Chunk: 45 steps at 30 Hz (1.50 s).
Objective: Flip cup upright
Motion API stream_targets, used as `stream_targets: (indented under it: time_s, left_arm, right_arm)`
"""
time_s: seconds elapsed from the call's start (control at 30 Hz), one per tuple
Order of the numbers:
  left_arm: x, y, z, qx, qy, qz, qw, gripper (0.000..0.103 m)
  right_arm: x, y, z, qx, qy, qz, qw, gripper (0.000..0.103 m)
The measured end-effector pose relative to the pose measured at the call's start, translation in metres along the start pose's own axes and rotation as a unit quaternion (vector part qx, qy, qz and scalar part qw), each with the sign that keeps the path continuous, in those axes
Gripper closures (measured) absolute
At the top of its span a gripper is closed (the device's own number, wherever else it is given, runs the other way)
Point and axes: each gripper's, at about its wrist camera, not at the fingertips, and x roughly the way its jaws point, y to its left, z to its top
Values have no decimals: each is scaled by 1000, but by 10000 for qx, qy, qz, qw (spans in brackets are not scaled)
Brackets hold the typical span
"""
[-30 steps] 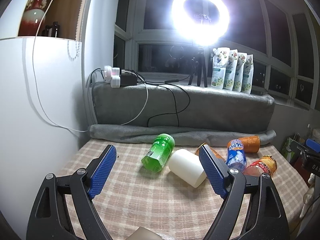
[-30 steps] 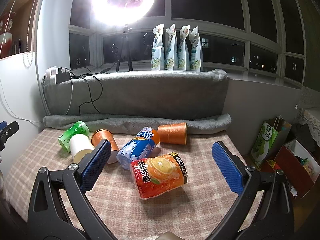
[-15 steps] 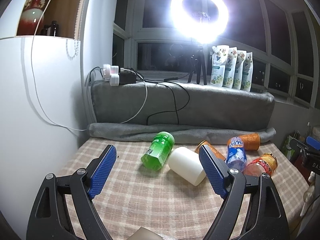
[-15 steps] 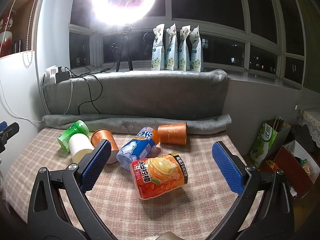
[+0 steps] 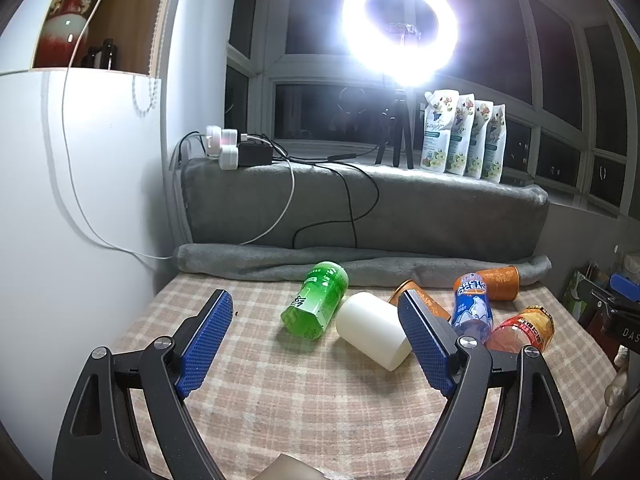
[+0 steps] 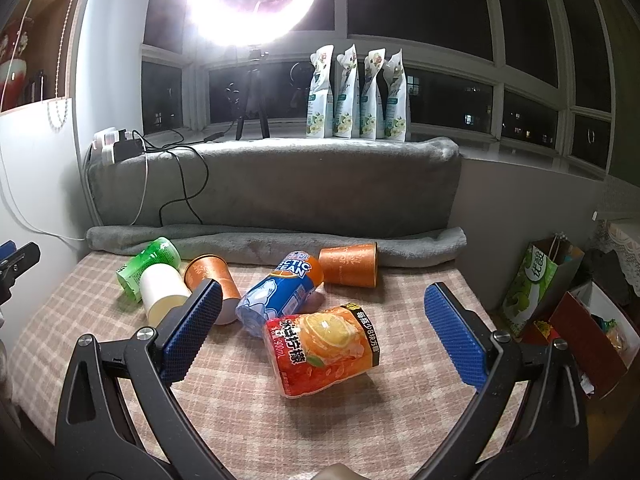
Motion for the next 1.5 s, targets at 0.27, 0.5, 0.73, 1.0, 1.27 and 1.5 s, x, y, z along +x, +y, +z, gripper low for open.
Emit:
stream_targets:
  time_s: [0.27,0.5,0.73,1.0,1.27,1.5]
  left_arm:
    - [0,0,0,-2,2,-3,10000,18]
    - [0,0,0,-1,5,-6,10000,18]
    - [0,4,-1,-28,25,-10,10000,18]
    - [7,18,-10,-68,229,60,9997,18]
    - [11,34,-22,-134,460,144,9987,18]
    - [11,46,-36,-238,644,206,9974,18]
  right_arm:
    - [0,4,-1,-32,4,11,10000,0]
    - [2,7,-1,-68,18,60,10000,0]
    - [6,14,2,-174,60,133,9997,0]
    - [20,31,9,-360,235,511,9978,0]
    - [58,73,28,-611,722,1225,9880,0]
    - [126,125,57,-296,1587,1966,9671,0]
